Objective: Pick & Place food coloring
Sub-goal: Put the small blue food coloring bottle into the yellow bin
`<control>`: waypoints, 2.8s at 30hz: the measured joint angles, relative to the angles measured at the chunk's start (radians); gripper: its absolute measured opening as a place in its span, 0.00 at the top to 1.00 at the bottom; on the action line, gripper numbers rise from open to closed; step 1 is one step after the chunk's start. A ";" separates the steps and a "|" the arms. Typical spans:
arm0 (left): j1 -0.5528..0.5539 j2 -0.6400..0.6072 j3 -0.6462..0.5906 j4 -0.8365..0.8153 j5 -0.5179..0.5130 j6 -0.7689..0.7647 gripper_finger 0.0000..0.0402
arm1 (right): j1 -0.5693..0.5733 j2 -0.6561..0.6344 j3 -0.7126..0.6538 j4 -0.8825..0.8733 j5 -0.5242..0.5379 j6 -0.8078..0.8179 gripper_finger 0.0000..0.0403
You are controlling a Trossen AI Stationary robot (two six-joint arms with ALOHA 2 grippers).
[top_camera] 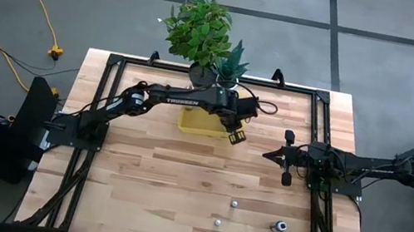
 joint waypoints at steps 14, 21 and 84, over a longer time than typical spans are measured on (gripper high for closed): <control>0.001 0.044 -0.002 0.024 0.013 0.026 0.91 | 0.000 0.000 0.000 0.000 0.000 0.000 1.00; 0.001 0.044 -0.003 0.027 -0.002 0.026 0.91 | 0.000 0.000 0.000 0.000 0.000 0.000 1.00; 0.008 0.057 -0.012 0.050 -0.006 0.060 0.70 | 0.000 0.000 0.000 -0.001 0.000 0.000 1.00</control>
